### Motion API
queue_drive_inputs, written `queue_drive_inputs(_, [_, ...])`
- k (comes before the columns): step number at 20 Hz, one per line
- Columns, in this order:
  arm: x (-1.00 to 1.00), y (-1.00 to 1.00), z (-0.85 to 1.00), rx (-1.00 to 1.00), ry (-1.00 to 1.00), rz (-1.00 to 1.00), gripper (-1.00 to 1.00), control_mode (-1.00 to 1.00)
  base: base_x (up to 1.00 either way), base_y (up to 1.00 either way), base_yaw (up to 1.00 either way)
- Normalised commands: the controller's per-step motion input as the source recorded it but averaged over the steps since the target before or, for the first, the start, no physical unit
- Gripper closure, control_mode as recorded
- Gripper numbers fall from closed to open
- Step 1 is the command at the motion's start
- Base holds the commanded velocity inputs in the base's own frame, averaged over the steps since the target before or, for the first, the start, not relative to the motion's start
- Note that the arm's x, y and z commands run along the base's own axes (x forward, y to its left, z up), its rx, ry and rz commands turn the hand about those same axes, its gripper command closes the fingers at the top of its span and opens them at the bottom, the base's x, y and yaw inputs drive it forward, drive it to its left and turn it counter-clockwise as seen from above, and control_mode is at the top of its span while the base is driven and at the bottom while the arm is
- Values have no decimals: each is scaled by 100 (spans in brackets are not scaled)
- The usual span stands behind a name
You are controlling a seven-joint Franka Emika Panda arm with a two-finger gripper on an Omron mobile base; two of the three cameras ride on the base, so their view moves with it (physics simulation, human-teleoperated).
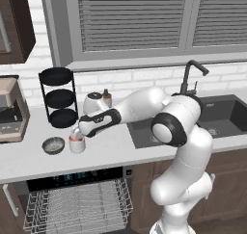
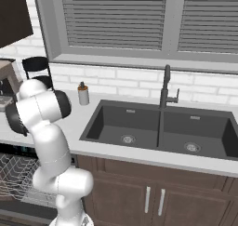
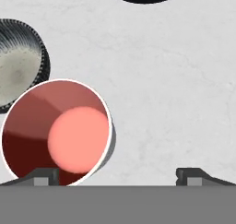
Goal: Pick up the cup and bowl from the counter, place them in the dishwasher, and close the dishwasher door.
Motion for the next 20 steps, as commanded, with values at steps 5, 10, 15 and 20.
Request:
queue_drive_inputs(5, [18,0,-18,0,0,0,-100,-100,0,0,0])
queue_drive_inputs(10, [0,0,-17,0,0,0,-100,-100,0,0,0])
queue_drive_inputs(15, [0,1,0,0,0,0,-100,-100,0,0,0])
queue_drive_inputs(20, [6,19,0,0,0,0,-100,-100,0,0,0])
